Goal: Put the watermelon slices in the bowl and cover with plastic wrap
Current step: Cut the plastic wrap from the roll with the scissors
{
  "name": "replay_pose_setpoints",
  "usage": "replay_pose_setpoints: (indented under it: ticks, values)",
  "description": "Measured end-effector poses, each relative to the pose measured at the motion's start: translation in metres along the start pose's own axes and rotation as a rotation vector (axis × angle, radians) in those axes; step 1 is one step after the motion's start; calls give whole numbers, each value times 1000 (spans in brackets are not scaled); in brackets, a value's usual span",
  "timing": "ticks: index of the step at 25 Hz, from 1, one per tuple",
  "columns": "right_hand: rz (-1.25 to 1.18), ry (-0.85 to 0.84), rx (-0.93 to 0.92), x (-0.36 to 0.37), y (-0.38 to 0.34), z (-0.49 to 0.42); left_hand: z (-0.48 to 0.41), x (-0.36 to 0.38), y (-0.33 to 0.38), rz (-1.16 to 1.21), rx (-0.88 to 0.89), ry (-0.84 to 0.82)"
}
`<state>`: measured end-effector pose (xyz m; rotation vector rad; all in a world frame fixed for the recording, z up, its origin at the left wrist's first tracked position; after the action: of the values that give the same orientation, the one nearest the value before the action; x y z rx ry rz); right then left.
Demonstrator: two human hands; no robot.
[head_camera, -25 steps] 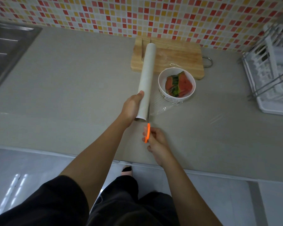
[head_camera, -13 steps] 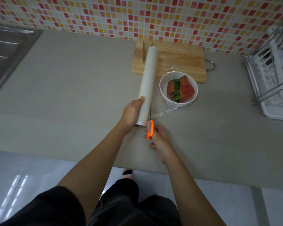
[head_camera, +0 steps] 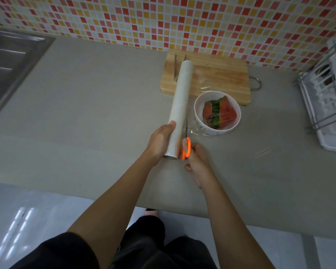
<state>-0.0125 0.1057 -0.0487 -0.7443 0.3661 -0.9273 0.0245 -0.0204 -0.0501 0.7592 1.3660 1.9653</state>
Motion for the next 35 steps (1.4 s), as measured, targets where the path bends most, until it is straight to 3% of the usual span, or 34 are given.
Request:
replay_pose_setpoints:
  ticks: [12, 19, 35]
  values:
    - [-26, -39, -115, 7, -38, -17, 4, -5, 0, -29, 0, -35]
    - [23, 45, -74, 11, -51, -28, 10, -14, -1, -23, -33, -35]
    - [32, 5, 57, 31, -45, -46, 10, -33, 4, 18, -30, -8]
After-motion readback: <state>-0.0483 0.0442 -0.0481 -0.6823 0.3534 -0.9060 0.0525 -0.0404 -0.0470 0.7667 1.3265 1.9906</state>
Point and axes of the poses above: each hand's wrist, its own z-axis away from the middle knuckle, its own x-axis out of the palm, y = z × x, the point moved 4 cm from there along -z, towards the middle knuckle, and after that the axes turned 13 degrees about x, right-handed, at the moved point
